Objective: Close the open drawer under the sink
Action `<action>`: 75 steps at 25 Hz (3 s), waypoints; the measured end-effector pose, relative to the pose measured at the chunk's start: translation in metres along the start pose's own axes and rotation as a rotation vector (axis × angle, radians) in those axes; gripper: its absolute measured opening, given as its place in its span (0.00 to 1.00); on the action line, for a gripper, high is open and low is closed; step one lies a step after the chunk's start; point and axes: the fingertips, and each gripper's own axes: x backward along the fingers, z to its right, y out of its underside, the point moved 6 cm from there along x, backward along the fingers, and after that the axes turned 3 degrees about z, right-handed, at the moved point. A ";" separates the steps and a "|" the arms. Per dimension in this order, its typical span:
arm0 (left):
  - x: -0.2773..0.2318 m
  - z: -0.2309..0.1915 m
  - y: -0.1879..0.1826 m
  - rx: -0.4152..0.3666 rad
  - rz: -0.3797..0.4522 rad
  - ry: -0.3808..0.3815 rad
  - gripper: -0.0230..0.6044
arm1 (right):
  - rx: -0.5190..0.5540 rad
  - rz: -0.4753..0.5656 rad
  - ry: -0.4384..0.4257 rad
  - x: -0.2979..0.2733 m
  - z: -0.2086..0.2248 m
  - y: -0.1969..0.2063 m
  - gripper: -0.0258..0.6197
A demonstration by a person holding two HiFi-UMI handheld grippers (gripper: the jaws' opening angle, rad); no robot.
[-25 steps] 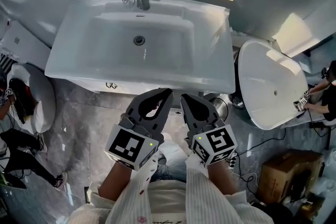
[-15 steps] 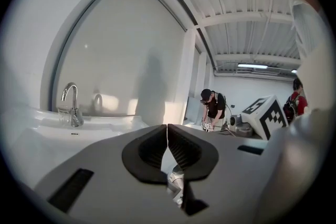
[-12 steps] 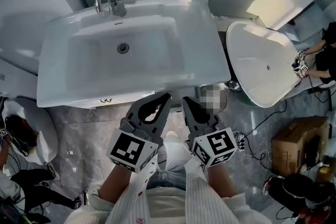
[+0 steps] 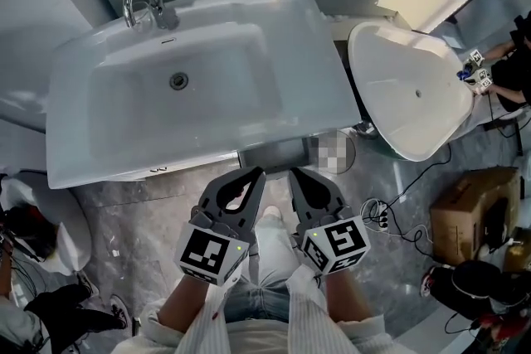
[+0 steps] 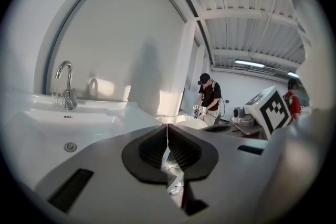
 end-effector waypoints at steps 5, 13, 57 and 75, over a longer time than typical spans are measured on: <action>-0.005 0.004 0.026 0.005 -0.015 -0.007 0.06 | -0.002 -0.026 0.011 0.000 0.010 0.020 0.06; -0.022 0.011 0.078 0.053 -0.065 -0.015 0.06 | -0.029 -0.080 0.015 -0.007 0.030 0.065 0.06; -0.078 -0.006 0.315 0.142 -0.236 -0.196 0.06 | 0.002 -0.240 -0.061 -0.059 0.108 0.270 0.06; -0.087 -0.021 0.312 0.141 -0.244 -0.215 0.06 | -0.050 -0.223 0.016 -0.075 0.111 0.267 0.05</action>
